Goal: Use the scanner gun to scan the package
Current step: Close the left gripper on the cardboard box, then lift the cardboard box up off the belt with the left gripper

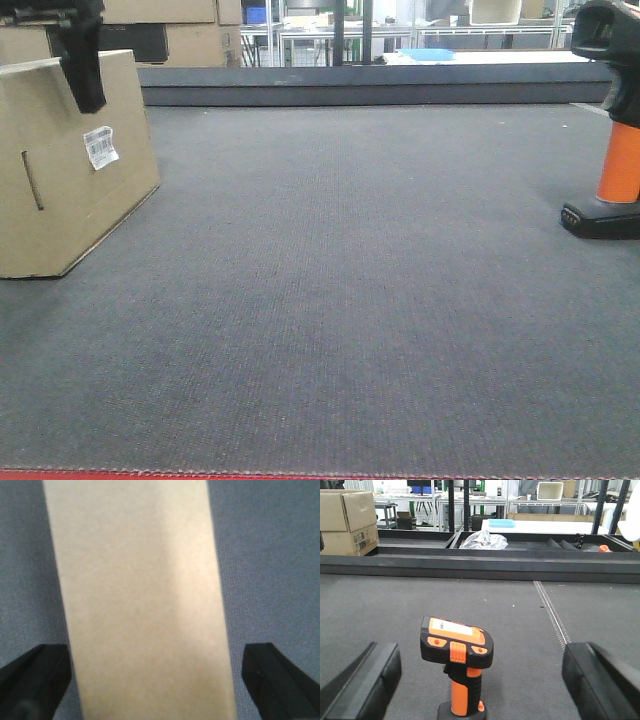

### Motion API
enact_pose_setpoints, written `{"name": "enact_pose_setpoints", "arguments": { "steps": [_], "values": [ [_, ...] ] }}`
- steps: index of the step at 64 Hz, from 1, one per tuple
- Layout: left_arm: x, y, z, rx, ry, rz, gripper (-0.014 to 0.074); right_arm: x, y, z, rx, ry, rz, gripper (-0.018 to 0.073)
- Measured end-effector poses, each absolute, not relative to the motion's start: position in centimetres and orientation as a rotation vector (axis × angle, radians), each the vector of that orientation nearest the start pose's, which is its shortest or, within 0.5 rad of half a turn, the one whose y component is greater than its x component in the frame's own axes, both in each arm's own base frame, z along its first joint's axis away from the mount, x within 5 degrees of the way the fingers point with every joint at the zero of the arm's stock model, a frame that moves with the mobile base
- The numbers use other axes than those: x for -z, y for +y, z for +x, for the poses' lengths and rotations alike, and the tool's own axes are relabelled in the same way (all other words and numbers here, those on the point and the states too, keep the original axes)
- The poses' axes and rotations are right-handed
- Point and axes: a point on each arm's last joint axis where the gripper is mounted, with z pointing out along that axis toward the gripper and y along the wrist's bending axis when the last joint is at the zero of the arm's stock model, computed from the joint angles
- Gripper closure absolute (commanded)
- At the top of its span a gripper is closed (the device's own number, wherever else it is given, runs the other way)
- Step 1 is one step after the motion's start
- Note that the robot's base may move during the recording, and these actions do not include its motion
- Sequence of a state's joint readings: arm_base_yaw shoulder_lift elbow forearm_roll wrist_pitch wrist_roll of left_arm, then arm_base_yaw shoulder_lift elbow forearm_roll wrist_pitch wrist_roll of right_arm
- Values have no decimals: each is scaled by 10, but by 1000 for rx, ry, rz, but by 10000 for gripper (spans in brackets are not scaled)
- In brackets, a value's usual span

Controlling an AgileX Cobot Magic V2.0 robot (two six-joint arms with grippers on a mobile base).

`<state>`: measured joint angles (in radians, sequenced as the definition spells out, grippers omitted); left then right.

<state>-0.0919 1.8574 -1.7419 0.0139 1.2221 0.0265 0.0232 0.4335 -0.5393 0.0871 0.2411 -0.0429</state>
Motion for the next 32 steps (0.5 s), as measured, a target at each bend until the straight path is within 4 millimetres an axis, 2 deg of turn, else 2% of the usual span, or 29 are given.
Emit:
{"name": "enact_pose_setpoints", "arguments": {
  "steps": [6, 11, 15, 25, 32],
  "values": [
    [-308, -35, 397, -5, 2825, 171, 38, -342, 4, 93, -67, 1618, -1, 0],
    [-306, -35, 398, -5, 2830, 172, 134, -342, 4, 93, -67, 1618, -1, 0],
    [-306, -35, 398, -5, 2830, 172, 269, -342, 4, 93, -67, 1618, -1, 0],
    [-306, -35, 398, -8, 2830, 172, 703, -342, 4, 93, -67, 1618, -1, 0],
    [-306, -35, 398, -8, 2830, 172, 708, -342, 4, 93, -67, 1618, -1, 0]
  ]
}}
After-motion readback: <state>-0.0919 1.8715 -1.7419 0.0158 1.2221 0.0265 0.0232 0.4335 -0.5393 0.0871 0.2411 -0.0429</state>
